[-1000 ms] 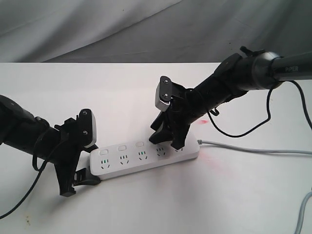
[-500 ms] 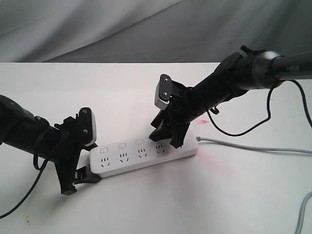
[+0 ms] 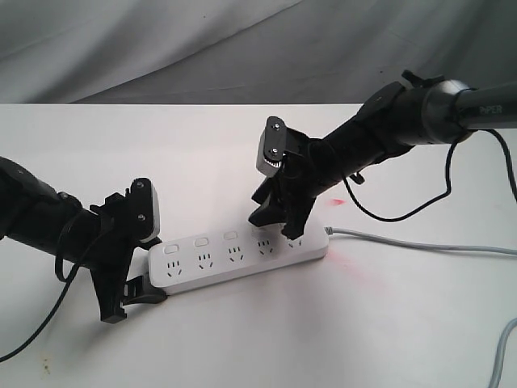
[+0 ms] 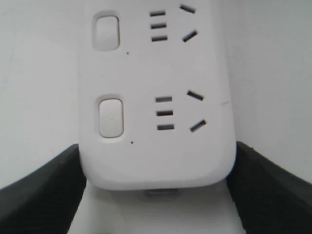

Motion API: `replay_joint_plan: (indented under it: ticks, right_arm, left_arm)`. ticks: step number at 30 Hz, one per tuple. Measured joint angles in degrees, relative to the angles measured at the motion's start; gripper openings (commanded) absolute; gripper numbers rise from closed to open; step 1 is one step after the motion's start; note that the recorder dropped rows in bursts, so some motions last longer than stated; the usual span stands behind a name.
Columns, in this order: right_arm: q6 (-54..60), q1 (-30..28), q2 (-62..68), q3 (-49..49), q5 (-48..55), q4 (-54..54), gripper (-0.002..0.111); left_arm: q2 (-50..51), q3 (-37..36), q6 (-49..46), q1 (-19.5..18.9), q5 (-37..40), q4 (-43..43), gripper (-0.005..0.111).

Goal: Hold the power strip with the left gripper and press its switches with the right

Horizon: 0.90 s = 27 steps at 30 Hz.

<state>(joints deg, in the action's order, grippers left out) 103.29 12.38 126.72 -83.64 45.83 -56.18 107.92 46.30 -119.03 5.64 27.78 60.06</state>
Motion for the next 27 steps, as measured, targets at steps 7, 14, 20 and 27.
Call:
replay_joint_plan:
  ticks: [7, 14, 20, 27]
  right_arm:
    - [0.0, 0.0, 0.8, 0.1, 0.0, 0.2, 0.041]
    - [2.4, 0.0, 0.7, 1.9, -0.4, 0.0, 0.041]
    - [3.2, 0.0, 1.1, 2.6, -0.9, -1.2, 0.041]
    - [3.2, -0.3, 2.3, 2.6, -0.2, -3.8, 0.041]
  left_arm:
    - [0.0, 0.0, 0.0, 0.0, 0.0, 0.0, 0.057]
    - [0.0, 0.0, 0.0, 0.0, 0.0, 0.0, 0.057]
    - [0.0, 0.0, 0.0, 0.0, 0.1, 0.0, 0.057]
    - [0.0, 0.0, 0.0, 0.0, 0.1, 0.0, 0.057]
